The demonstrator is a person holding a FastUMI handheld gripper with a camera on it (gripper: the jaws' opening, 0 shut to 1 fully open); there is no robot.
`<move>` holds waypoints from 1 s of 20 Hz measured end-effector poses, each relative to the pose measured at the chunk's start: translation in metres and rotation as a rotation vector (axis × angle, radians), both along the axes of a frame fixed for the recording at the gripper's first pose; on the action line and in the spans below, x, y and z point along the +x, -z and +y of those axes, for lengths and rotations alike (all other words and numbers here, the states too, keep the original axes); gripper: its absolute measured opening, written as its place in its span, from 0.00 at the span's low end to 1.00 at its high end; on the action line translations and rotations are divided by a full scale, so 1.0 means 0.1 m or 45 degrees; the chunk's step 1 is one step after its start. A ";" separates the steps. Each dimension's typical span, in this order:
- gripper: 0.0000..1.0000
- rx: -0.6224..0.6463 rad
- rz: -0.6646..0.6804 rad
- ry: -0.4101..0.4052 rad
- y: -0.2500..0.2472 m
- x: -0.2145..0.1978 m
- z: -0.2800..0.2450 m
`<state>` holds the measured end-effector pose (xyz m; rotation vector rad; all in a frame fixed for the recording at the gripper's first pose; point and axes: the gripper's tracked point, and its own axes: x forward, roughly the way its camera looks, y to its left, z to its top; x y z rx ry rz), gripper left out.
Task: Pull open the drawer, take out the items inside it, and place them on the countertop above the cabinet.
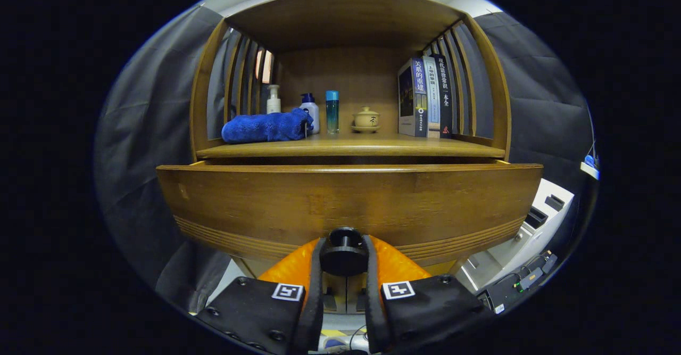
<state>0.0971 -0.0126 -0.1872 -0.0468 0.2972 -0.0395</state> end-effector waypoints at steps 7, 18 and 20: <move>0.41 0.028 0.067 -0.011 0.00 -0.36 0.04; 0.41 0.046 0.109 -0.042 -0.02 -0.72 0.11; 0.41 0.048 0.118 -0.044 -0.02 -0.77 0.11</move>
